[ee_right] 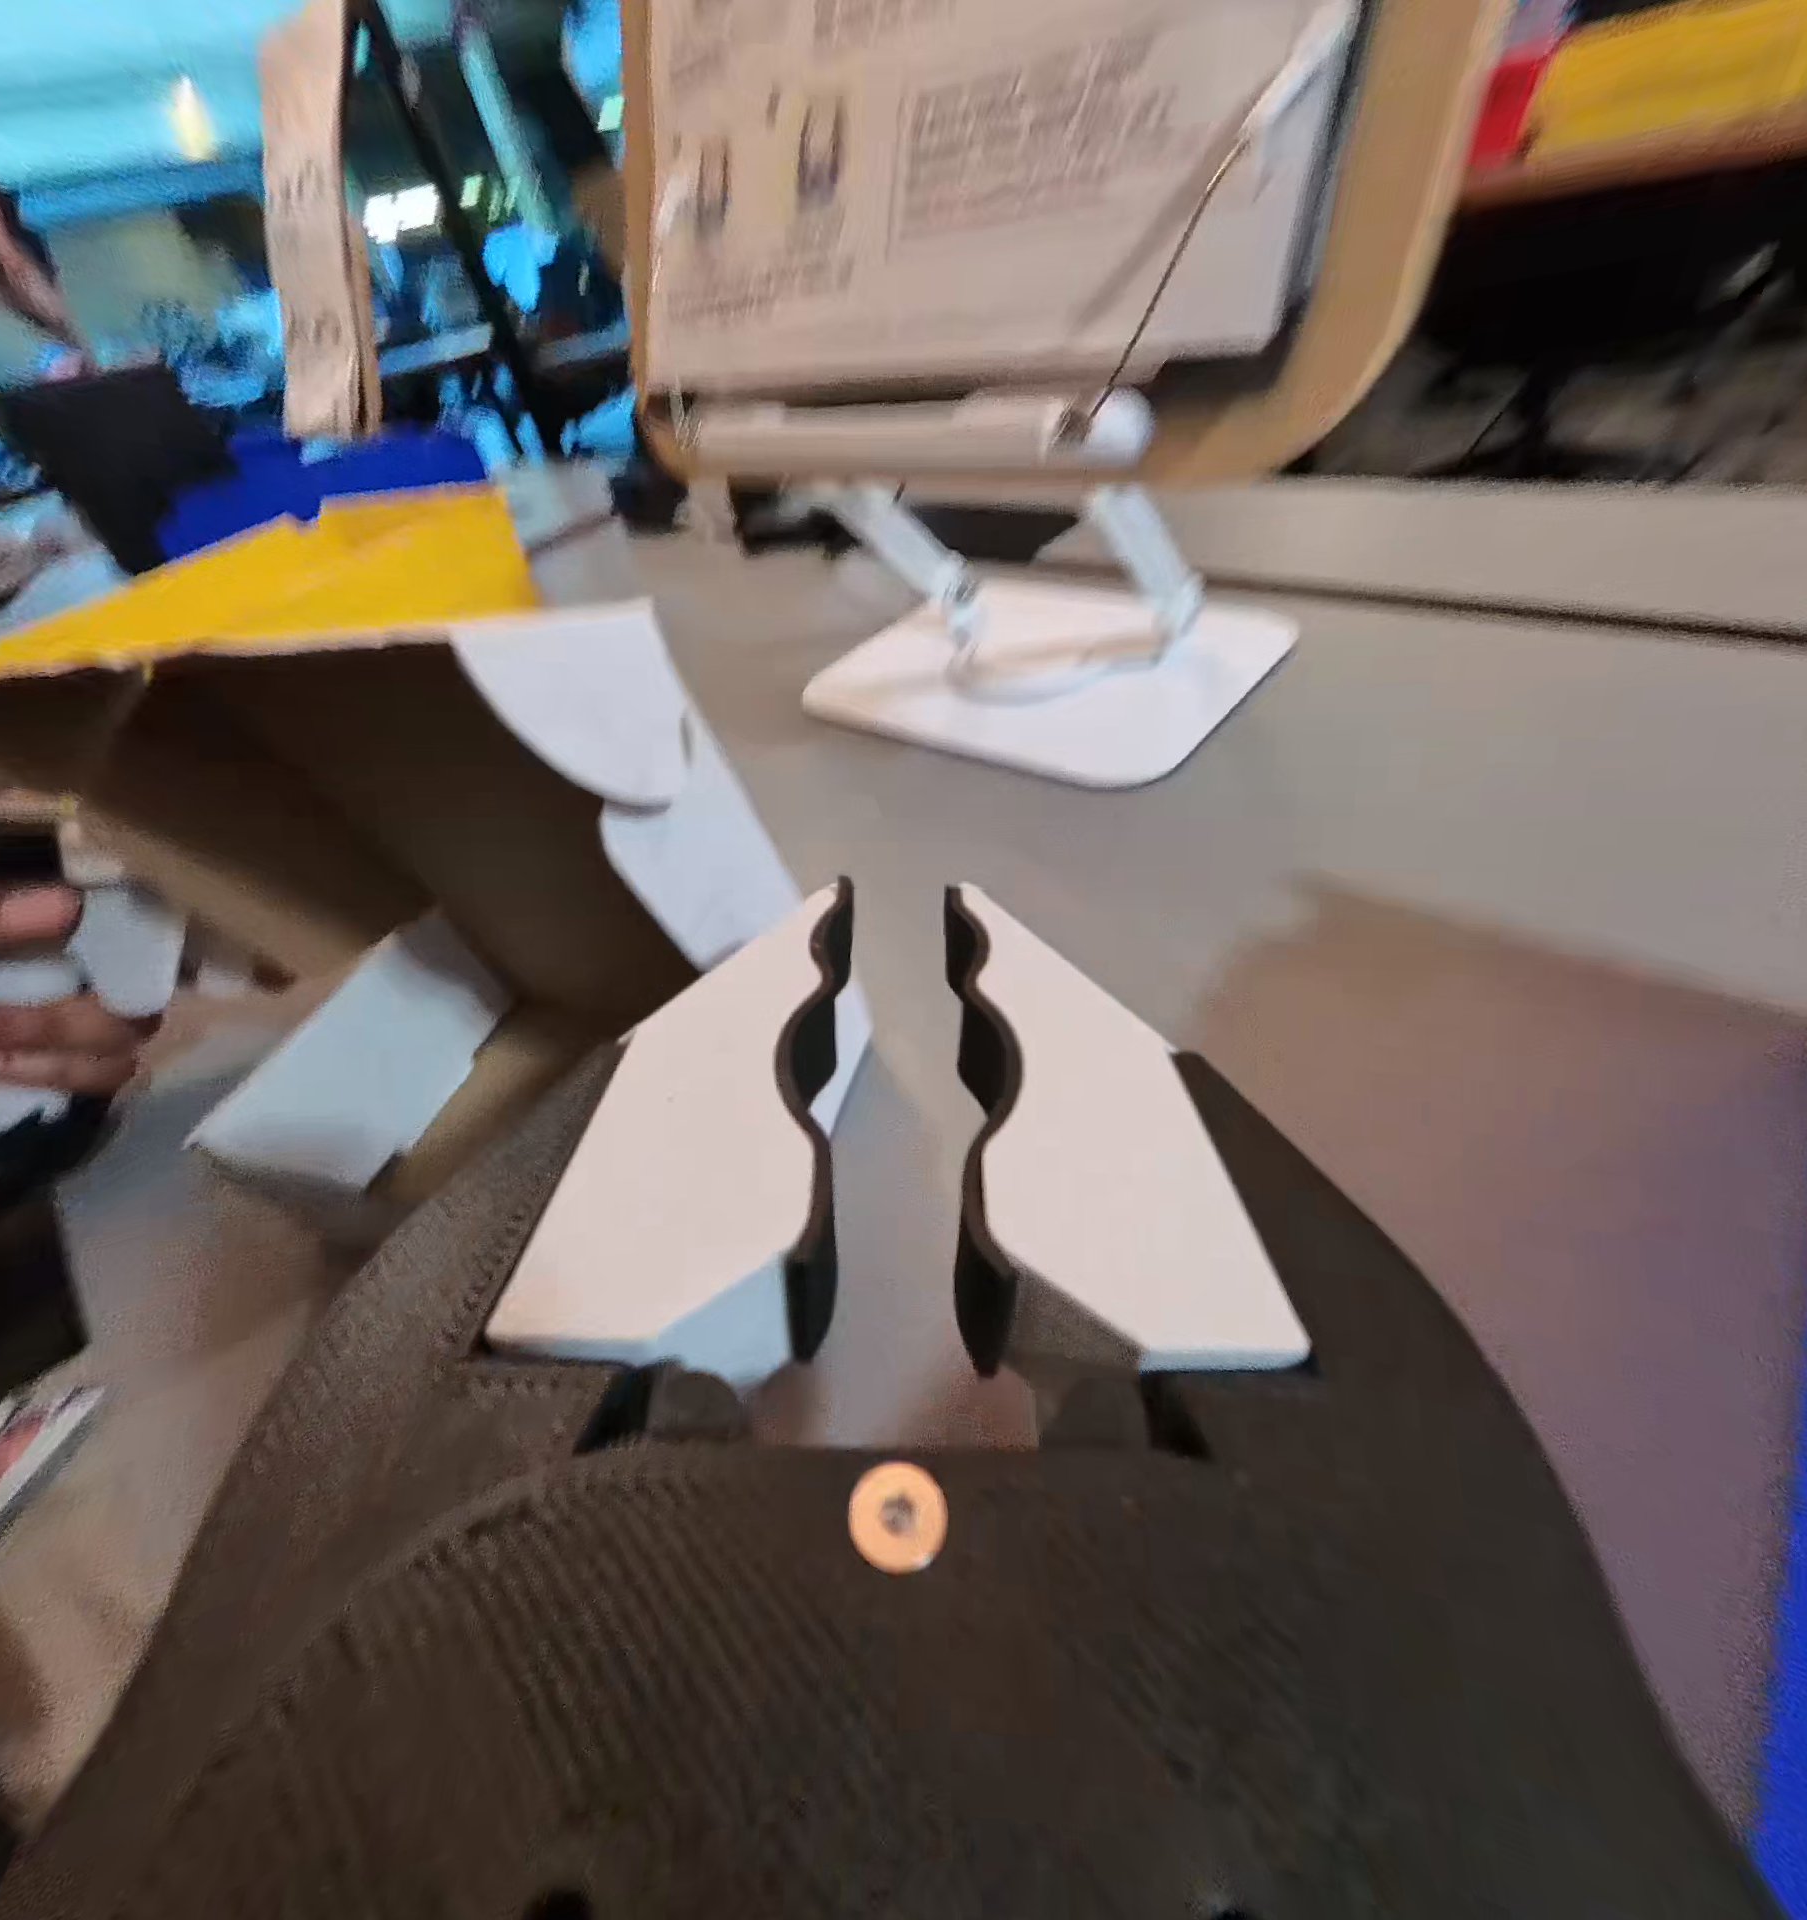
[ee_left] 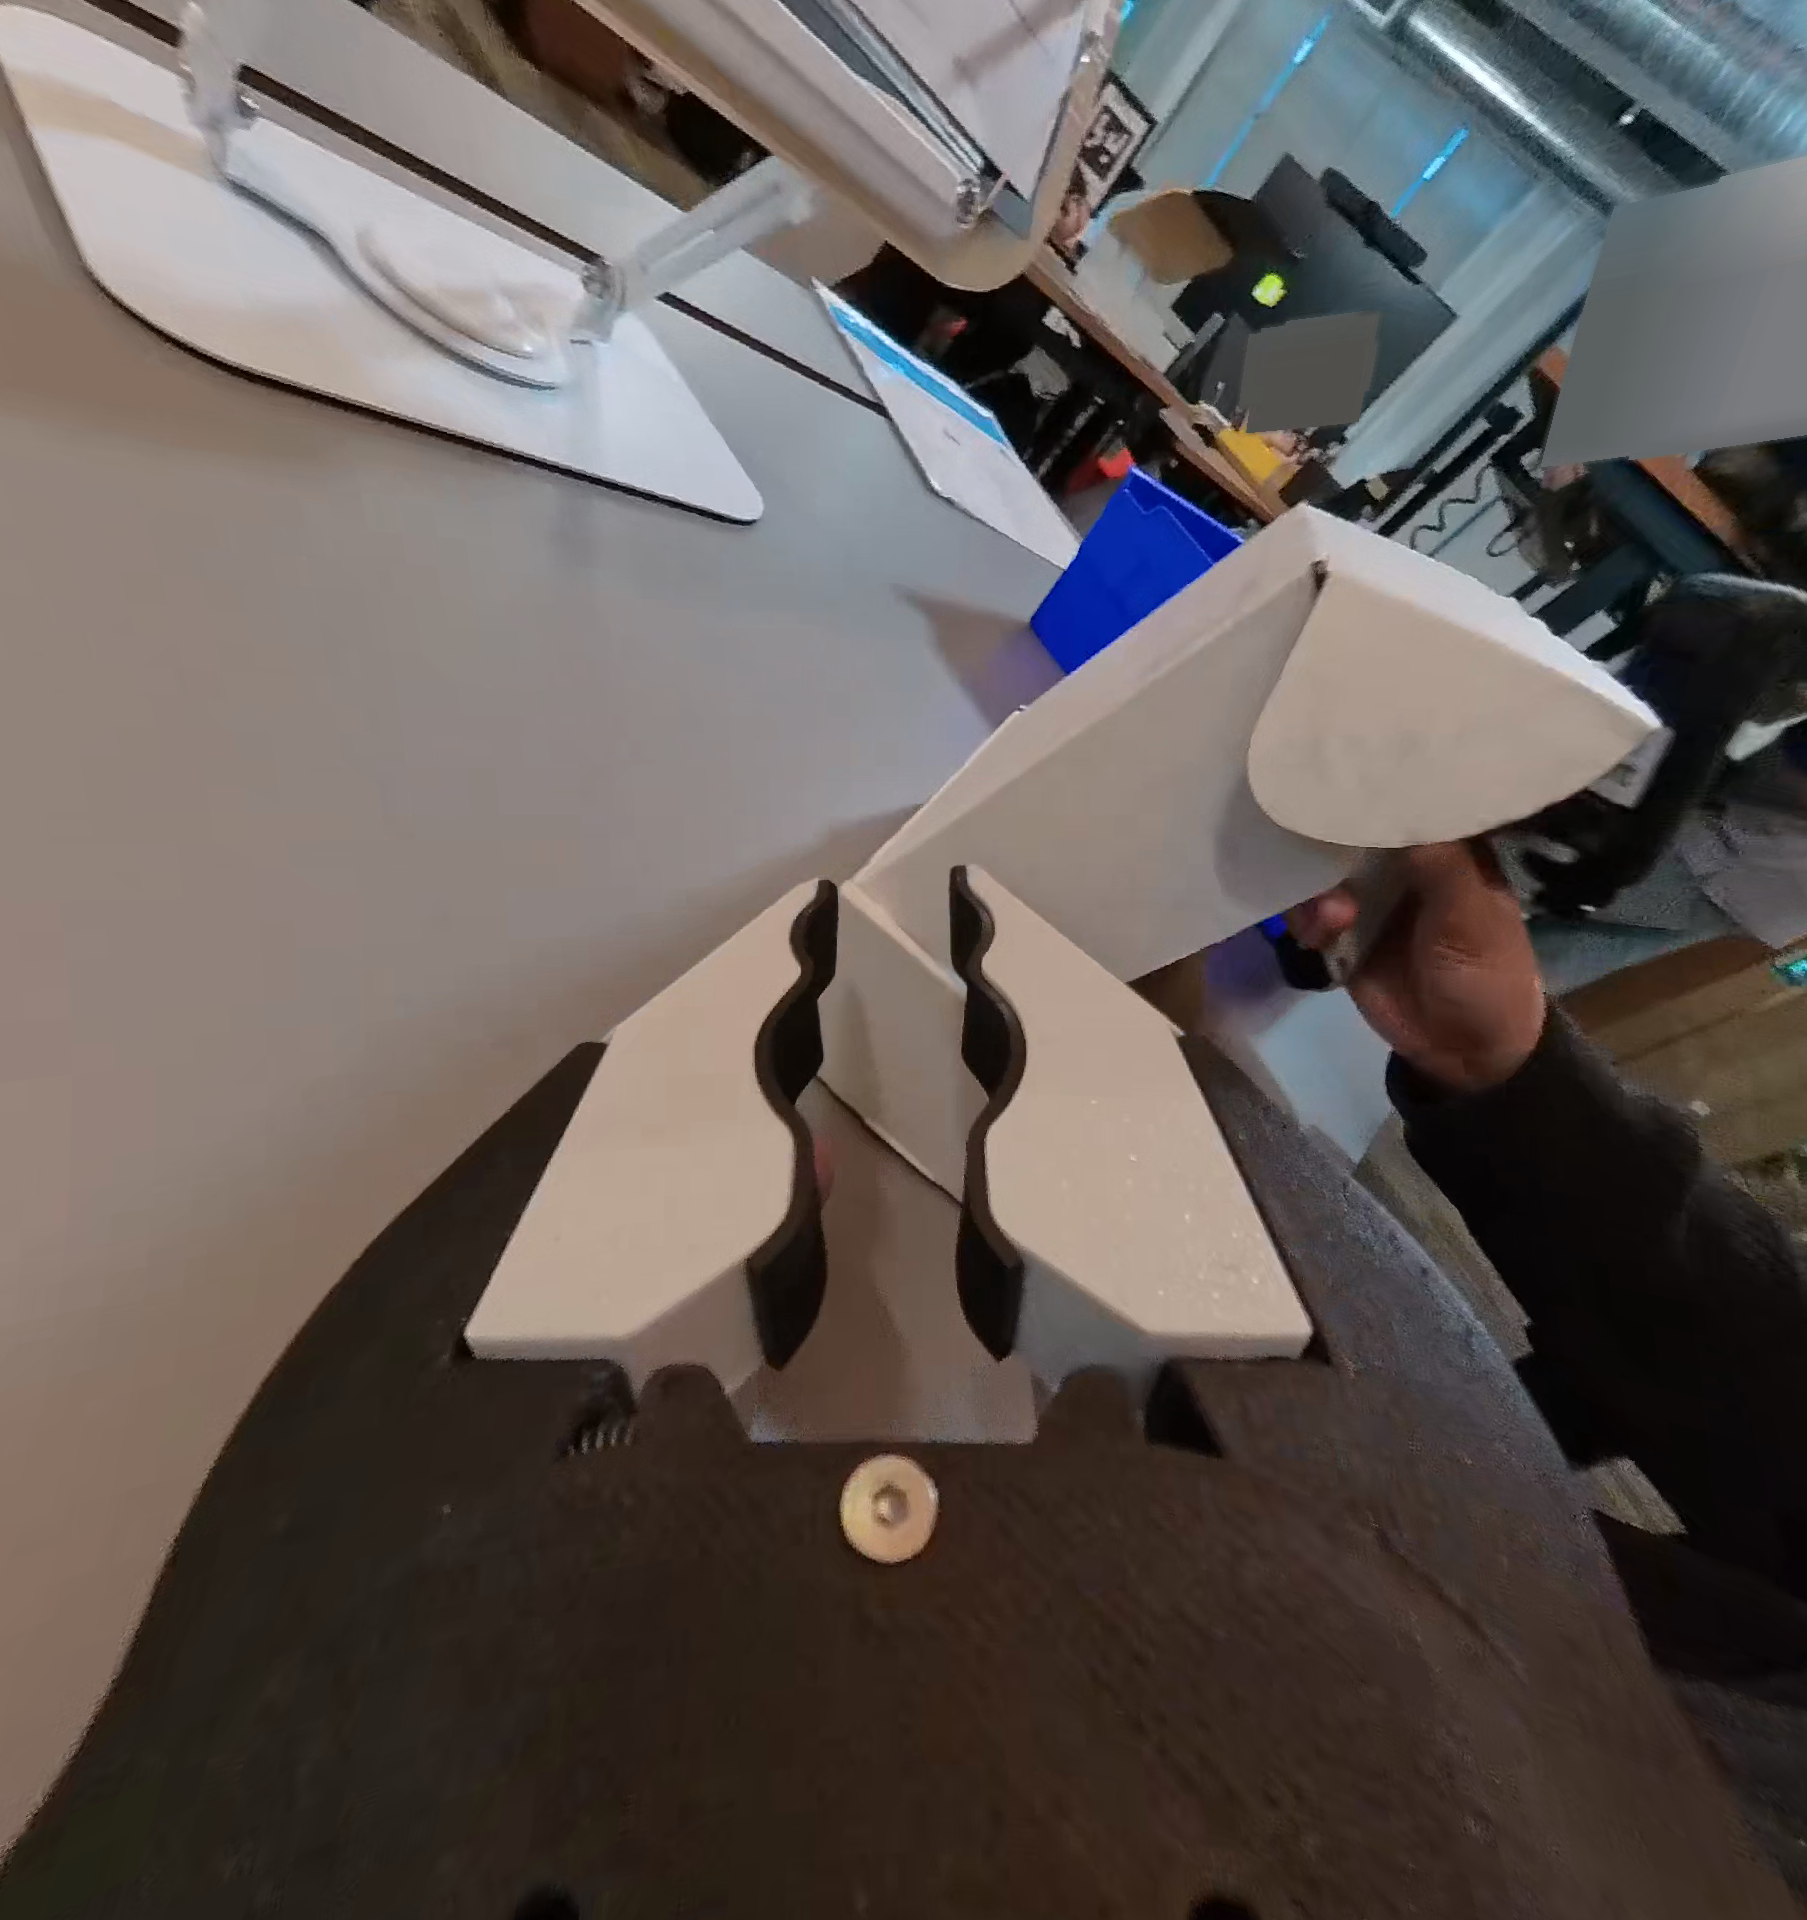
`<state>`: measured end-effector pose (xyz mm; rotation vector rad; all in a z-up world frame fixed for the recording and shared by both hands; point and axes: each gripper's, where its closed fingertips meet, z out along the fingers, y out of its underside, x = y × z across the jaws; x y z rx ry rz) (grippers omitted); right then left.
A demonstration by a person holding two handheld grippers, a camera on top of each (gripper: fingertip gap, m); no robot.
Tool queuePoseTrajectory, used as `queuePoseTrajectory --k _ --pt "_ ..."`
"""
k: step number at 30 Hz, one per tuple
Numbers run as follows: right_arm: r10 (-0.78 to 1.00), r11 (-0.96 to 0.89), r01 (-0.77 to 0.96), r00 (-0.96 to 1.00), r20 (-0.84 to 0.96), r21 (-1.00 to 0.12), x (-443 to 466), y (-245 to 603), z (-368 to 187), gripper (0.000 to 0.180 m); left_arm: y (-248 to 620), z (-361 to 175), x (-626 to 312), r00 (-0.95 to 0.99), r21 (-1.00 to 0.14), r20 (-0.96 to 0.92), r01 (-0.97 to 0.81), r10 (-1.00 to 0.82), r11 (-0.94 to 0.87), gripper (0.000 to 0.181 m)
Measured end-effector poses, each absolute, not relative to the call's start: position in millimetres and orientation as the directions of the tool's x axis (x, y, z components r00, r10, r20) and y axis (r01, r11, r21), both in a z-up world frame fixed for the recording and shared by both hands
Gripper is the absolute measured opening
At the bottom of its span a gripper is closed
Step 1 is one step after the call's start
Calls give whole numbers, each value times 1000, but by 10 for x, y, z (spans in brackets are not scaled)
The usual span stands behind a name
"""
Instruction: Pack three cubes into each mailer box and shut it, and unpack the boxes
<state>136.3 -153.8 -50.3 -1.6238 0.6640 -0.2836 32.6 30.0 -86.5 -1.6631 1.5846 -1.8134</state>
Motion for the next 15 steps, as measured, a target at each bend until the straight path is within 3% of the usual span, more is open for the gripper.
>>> queuePoseTrajectory --k 5,9,15 --pt "-422 -268 -268 896 -138 -925 1051 -1185 -853 5 198 -798 304 -396 -785 596 -471 -698 -403 19" --pt "-393 -353 -166 919 -15 -921 970 -1133 -896 0 154 -829 312 -406 -790 588 -475 -700 -387 17" --pt "-387 -395 -184 922 -18 -900 955 -1116 -990 0 233 -926 357 -376 -841 478 -457 -794 -289 19"
